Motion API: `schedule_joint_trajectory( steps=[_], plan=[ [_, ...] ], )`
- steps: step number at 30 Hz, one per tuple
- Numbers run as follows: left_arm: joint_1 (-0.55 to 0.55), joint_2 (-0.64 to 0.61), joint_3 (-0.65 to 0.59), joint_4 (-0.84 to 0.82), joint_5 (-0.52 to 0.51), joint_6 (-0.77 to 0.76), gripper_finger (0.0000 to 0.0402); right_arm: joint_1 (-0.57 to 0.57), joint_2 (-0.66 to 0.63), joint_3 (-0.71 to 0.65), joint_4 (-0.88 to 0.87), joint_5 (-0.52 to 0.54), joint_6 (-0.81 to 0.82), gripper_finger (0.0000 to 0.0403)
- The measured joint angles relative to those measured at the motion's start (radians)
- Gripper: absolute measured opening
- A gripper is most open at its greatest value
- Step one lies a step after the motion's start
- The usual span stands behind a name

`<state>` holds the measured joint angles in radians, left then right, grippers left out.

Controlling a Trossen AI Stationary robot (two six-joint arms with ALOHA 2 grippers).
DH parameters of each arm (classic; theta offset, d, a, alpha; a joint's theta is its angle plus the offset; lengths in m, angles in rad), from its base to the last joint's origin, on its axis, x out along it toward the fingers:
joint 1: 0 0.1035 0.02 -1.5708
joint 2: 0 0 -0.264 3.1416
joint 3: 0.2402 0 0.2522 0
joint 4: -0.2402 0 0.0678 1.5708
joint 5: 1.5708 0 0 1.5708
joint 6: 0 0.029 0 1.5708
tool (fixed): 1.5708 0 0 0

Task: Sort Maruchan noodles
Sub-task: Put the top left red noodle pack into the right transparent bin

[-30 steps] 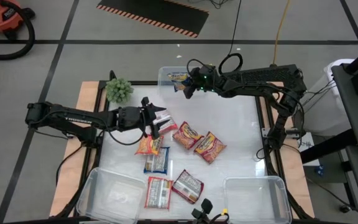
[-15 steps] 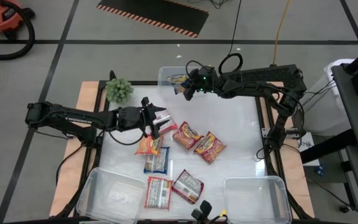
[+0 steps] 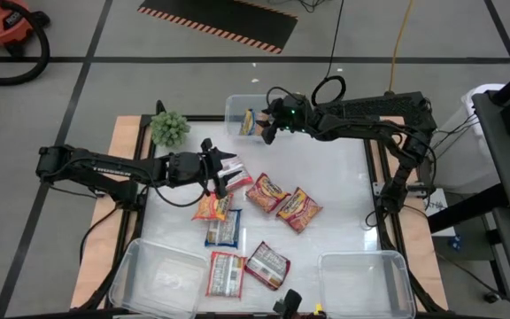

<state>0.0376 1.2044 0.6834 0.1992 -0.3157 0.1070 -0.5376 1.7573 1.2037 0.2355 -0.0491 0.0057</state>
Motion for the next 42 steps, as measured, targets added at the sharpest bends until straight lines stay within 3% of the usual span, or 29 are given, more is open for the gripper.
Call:
schedule_joint_trajectory(
  steps=[9, 17, 30, 42],
  plan=[
    [0.0, 0.0, 0.0, -0.049, 0.0, 0.0, 0.0257, 0.088, -0.142, 0.0, -0.05, 0.0, -0.059, 0.0216],
    [0.0, 0.0, 0.0, -0.064, 0.0, -0.029, 0.0257, 0.216, -0.209, 0.0, -0.268, -0.003, -0.075, 0.0215],
    [-0.017, 0.0, 0.0, -0.068, 0.0, -0.043, 0.0257, 0.449, -0.21, -0.039, -0.642, 0.025, -0.113, 0.0215],
    [-0.098, 0.0, 0.0, -0.038, 0.0, -0.072, 0.0257, 0.468, -0.211, -0.13, -0.643, 0.03, -0.017, 0.0215]
  ],
)
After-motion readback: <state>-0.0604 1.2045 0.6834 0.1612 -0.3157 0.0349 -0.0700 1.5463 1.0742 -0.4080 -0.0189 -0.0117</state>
